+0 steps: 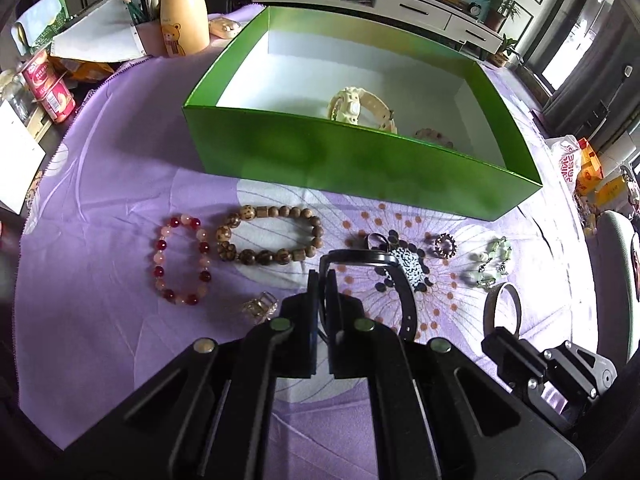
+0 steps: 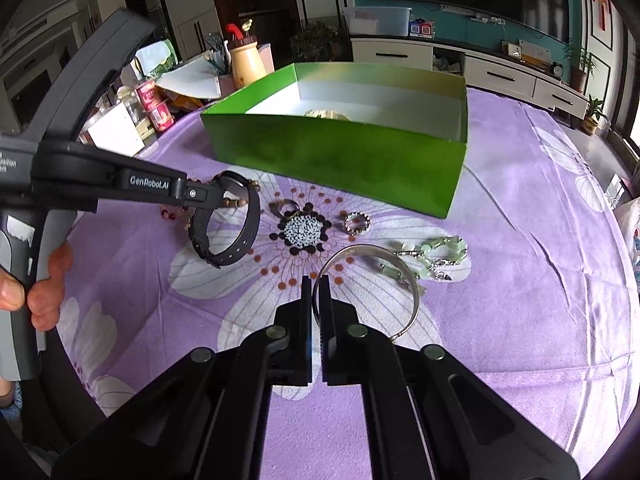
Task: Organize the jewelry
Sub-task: 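Grasp the black watch with the left tool while the right tool grasps the silver bangle, then lower both into the green box and open both tools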
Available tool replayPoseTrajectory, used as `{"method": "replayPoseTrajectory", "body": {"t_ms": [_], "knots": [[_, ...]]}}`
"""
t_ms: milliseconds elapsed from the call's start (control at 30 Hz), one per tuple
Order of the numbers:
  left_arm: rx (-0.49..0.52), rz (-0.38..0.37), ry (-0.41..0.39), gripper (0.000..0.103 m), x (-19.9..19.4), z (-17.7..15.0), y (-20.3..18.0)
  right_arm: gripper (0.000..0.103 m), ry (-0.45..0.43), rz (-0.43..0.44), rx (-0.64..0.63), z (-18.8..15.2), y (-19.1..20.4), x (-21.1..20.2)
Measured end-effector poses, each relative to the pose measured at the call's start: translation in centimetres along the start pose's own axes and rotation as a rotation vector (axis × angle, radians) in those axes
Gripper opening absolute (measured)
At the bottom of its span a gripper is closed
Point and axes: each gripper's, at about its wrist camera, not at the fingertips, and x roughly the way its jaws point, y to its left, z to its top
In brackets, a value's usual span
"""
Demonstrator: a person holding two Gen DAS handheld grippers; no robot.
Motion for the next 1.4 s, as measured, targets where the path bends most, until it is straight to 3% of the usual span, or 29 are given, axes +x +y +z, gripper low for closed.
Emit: {"method": "replayPoseTrajectory", "body": {"t_ms": [400,900,1400], "knots": [[0.032,0.011,-0.037,0.003,-2.8,-1.0,0.6,0.002,-0.030,0.001,0.008,1.0,0.8,-1.4],[0.065,-0.004,-0.098,0.003,-6.3,0.3,1.9,0.002,-0.101,-0.016,0.012,3.5,1.6,-3.4],[0.068,-0.007,-0.154,0.003,-8.6,5.4,2.0,0.002,-0.213,0.007,0.015,10.3,1.1,-5.0]]}}
